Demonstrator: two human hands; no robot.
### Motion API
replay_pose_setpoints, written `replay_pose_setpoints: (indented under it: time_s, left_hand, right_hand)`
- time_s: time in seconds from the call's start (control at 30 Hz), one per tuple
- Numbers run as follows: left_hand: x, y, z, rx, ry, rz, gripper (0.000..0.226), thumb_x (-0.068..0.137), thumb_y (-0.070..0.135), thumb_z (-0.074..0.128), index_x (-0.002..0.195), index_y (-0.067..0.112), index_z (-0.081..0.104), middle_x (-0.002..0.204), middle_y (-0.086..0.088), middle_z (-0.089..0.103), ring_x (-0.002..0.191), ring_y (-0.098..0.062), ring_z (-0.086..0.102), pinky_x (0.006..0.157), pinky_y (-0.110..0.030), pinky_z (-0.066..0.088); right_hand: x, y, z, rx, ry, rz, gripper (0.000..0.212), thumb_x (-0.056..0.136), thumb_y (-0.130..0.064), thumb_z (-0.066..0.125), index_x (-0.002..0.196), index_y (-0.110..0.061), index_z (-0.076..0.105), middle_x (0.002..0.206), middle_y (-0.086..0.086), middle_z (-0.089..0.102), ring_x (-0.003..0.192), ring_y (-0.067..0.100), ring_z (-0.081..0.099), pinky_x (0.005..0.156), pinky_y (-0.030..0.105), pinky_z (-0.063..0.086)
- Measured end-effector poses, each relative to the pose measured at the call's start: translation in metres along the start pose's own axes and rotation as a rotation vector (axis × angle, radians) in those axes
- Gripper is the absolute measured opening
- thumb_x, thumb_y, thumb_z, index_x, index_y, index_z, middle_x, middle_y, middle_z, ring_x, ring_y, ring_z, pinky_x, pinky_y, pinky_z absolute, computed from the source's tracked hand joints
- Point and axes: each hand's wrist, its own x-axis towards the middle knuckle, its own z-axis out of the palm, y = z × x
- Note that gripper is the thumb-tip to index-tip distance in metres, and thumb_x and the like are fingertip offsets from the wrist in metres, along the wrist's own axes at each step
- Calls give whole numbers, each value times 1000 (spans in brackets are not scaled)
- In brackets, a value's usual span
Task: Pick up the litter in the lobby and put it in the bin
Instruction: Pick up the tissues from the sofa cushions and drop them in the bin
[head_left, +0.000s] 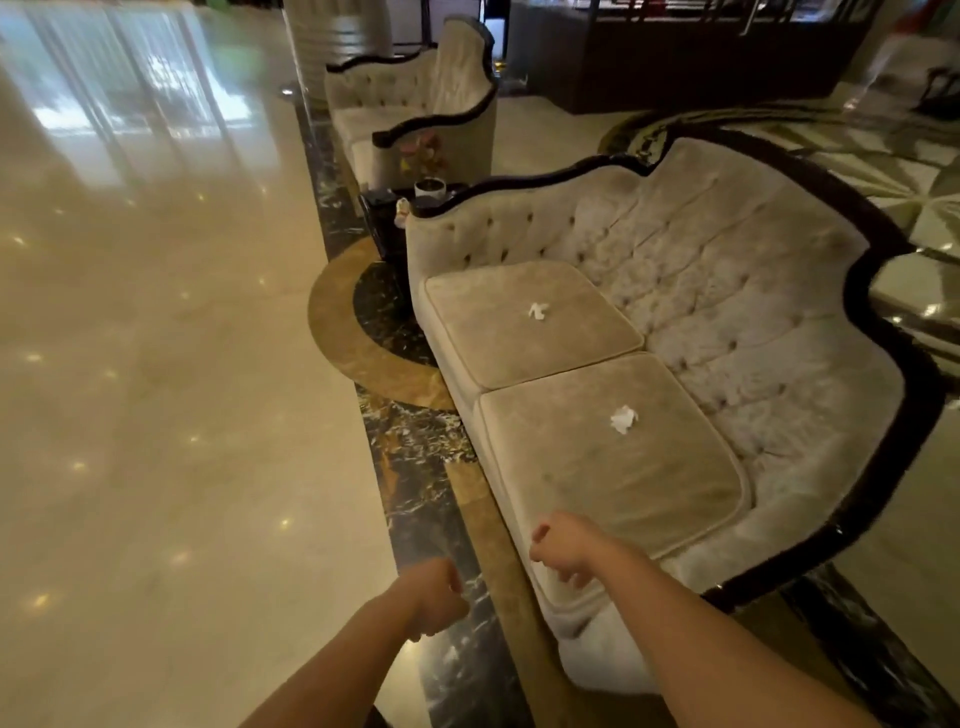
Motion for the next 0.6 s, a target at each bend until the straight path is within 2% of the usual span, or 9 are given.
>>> replay_pose_setpoints:
  time_s: [0.1, 0.2, 0.27, 0.33, 0.4, 0.53, 0.6]
  left_hand:
    - [54, -19, -64, 84, -54, 31, 31, 86, 28, 57, 110, 10, 63, 73, -1, 60, 56, -13, 59, 42, -20, 47]
    - [93, -27, -122, 117, -148, 21, 31, 84, 29, 57, 107, 10, 63, 84, -7, 67, 66, -20, 69, 47, -26, 55]
    - [116, -24, -154, 106, -194, 15, 31, 84, 30, 59, 110, 13, 61, 92, -6, 66, 68, -18, 69, 45, -25, 54]
    - [144, -14, -184, 123, -214, 26, 33, 86, 29, 60, 114, 14, 59, 99, -8, 66, 72, -19, 70, 52, -28, 58]
    - [173, -2, -203, 170, -255, 49, 34, 85, 27, 59, 116, 12, 60, 103, -10, 66, 77, -23, 71, 62, -33, 62]
    - [234, 32, -225, 256, -356, 53, 37, 84, 24, 57, 118, 9, 62, 110, -13, 68, 90, -27, 71, 75, -40, 62]
    - [270, 53, -238, 295, -349, 72, 36, 84, 21, 55, 115, 5, 64, 108, -17, 69, 92, -31, 71, 77, -43, 61]
  right_hand:
    - [43, -35, -8, 113, 66, 105, 25, 84, -32, 55, 107, -22, 56, 91, 2, 59, 75, 20, 65, 56, 27, 51]
    - [56, -63, -19, 190, 29, 210, 26, 86, -34, 54, 109, -24, 55, 103, 4, 60, 82, 20, 66, 57, 28, 52]
    - [64, -73, -30, 257, -3, 241, 20, 87, -35, 55, 105, -27, 56, 104, 2, 62, 84, 18, 66, 59, 29, 52]
    - [80, -81, -45, 382, 33, 286, 7, 88, -32, 55, 94, -28, 58, 99, 0, 63, 80, 17, 64, 59, 29, 51]
    - [102, -81, -57, 477, 82, 337, 5, 91, -27, 54, 87, -25, 58, 92, 2, 63, 71, 18, 61, 55, 28, 50]
    - [164, -71, -87, 578, 104, 433, 9, 91, -20, 53, 89, -14, 60, 80, 7, 59, 57, 18, 56, 45, 22, 45]
    - [205, -69, -110, 624, 72, 451, 10, 93, -16, 50, 92, -11, 57, 84, 11, 58, 63, 23, 56, 51, 27, 47]
